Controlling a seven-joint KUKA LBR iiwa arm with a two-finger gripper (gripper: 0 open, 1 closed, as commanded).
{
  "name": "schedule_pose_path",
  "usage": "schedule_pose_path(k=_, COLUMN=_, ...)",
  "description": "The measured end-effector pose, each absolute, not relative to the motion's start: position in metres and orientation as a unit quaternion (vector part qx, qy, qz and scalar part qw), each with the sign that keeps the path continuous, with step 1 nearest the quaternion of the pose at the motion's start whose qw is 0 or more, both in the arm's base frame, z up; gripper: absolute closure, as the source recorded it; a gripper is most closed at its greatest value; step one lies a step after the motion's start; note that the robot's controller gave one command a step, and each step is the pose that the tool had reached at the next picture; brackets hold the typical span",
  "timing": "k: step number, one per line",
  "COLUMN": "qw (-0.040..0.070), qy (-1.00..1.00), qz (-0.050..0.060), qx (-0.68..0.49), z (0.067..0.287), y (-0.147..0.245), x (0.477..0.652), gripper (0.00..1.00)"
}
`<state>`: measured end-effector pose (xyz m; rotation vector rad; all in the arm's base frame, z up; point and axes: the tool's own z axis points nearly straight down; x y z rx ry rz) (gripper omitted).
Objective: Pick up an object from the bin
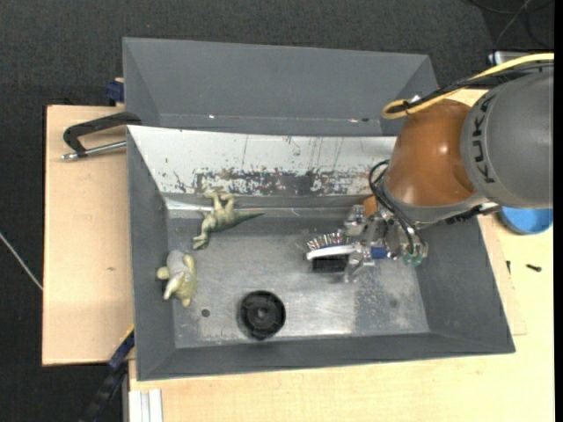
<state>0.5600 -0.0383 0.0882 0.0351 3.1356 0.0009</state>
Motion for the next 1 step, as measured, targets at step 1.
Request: schedule_pose_path(k=1, qw=0.005, qy=1.000, qz=0.000, qx=0.011, z=0.1564, y=-0.0379, x=0.5622, gripper=1.00)
